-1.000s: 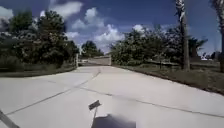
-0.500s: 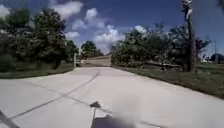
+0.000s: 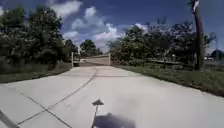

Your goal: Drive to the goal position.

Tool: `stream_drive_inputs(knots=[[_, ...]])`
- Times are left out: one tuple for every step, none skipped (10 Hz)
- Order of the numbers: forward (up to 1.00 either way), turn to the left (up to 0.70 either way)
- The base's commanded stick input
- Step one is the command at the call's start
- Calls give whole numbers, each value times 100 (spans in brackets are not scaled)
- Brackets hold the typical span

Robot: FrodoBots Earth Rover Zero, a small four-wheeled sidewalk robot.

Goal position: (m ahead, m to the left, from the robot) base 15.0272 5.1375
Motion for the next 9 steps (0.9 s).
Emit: stream_drive_inputs(knots=[[85, 34], [85, 32], [85, 23], [85, 0], [85, 0], [85, 0], [85, 0], [85, 0], [85, 0]])
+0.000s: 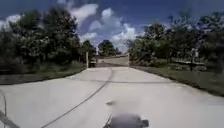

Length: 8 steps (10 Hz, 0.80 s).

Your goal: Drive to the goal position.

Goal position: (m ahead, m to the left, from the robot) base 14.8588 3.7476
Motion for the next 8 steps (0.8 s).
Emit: stream_drive_inputs(knots=[[85, 0], [85, 0], [85, 0], [85, 0], [85, 0], [85, 0], [85, 0], [85, 0]])
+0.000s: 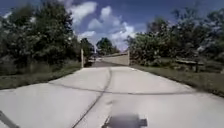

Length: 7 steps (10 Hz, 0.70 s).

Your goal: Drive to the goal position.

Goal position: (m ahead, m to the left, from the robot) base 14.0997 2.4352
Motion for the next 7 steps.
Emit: stream_drive_inputs(knots=[[85, 0], [85, 0], [85, -34], [85, -34], [85, -28], [85, -9], [85, 0]])
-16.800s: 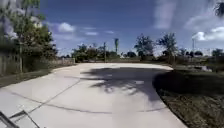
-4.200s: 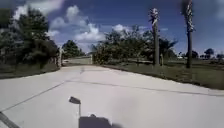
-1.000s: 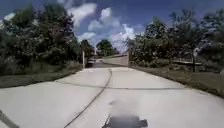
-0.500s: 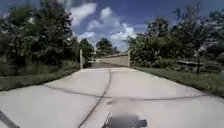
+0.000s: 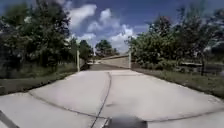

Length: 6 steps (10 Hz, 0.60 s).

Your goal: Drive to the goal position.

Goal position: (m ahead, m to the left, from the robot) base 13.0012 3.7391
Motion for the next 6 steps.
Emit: stream_drive_inputs(knots=[[85, 0], [85, 0], [85, 0], [85, 0], [85, 0], [85, 0]])
